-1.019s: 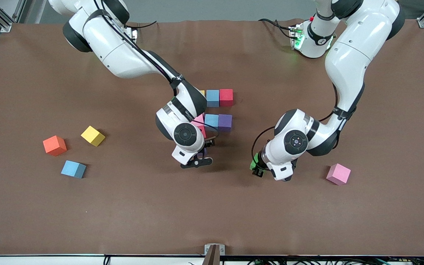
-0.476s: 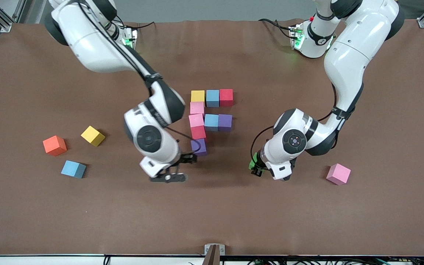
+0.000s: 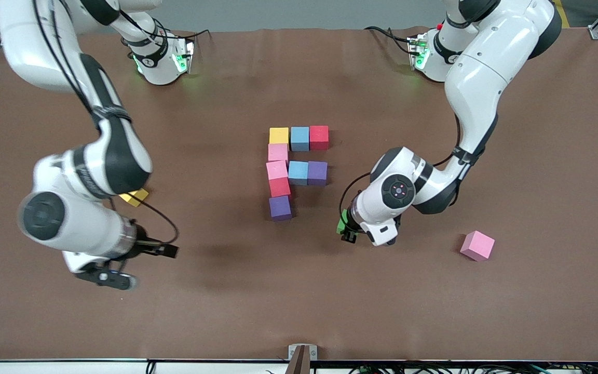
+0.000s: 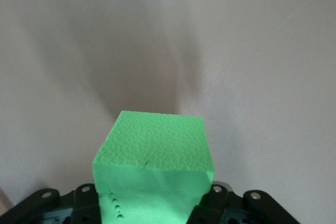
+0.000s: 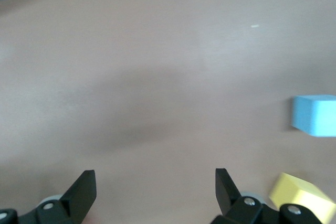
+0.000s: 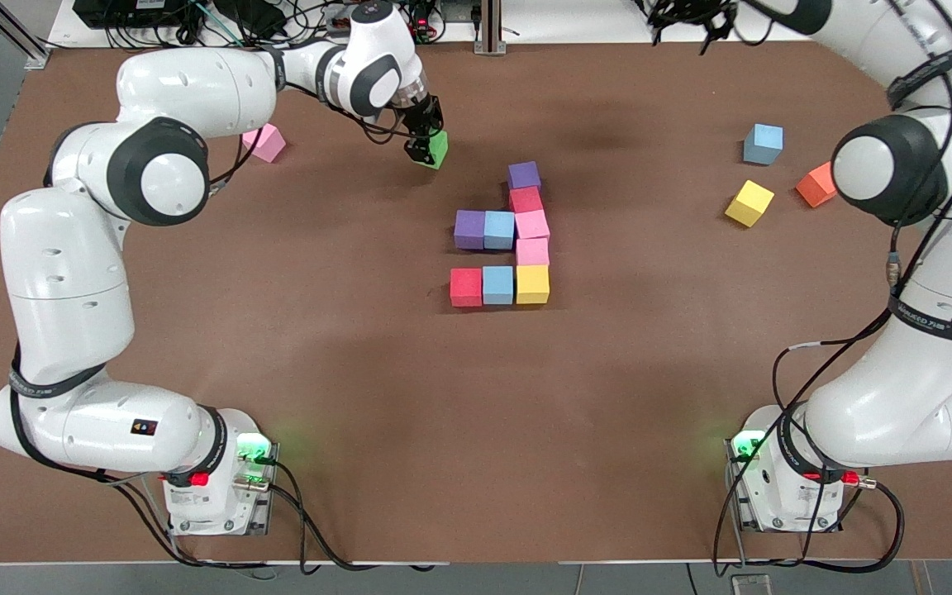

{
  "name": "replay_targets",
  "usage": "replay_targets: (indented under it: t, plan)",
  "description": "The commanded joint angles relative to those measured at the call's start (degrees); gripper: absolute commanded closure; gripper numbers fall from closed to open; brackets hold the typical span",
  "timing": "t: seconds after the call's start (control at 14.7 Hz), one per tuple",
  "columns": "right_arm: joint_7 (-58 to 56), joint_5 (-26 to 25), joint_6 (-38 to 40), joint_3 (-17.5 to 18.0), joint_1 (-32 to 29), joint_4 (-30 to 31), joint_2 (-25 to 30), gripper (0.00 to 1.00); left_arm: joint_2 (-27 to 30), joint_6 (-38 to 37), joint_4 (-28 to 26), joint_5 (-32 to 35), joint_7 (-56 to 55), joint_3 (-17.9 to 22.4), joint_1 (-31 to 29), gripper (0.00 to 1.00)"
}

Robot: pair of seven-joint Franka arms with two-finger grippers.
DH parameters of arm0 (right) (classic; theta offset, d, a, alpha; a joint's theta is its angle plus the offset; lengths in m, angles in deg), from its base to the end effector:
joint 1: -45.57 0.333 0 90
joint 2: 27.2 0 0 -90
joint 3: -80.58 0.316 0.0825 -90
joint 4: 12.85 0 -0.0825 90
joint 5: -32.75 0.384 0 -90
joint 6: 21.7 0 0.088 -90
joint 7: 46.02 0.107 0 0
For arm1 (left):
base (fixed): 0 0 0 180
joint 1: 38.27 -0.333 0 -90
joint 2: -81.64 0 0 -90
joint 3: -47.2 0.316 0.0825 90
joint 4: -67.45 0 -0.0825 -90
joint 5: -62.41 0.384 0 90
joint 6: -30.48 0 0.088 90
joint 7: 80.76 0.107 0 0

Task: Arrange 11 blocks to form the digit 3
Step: 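Carry the green cube toward the purple cube while the right gripper withdraws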

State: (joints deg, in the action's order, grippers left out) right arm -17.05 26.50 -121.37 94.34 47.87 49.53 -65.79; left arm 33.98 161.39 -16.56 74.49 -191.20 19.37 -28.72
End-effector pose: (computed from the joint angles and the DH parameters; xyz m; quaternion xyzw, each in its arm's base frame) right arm 0.7250 0.1431 0.4358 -0.9915 0.1281 0.0108 0.0181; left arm 0.6184 -0.3809 0.2325 0.7935 0.6001 -0.0763 0.0657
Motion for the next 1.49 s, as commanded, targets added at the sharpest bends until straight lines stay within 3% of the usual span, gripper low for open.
replay_targets:
  t: [0.0, 0.75, 1.02, 1.43]
  plan:
    - [0.5, -0.9, 4.4, 1.0, -3.2, 2.6, 5.4, 0.0, 0.6, 1.2, -0.4, -0.7, -6.2, 0.8, 3.5, 0.79]
    - [-9.0, -1.2, 8.5, 0.7, -8.5, 2.6, 11.0, 0.0, -0.4, 5.1, -1.9, -0.4, -27.5, 1.2, 9.4, 0.78]
    - [-14.0, -0.6, 8.3, -3.3, -8.0, 3.3, 13.5, 0.0, -1.1, 9.1, -3.4, -0.5, -29.7, 4.8, 13.1, 0.78]
    - [-19.1, -0.1, 7.3, -10.1, -5.9, 12.0, 23.7, 0.0, -2.0, 11.3, -3.3, -0.5, -30.6, 5.9, 15.1, 0.78]
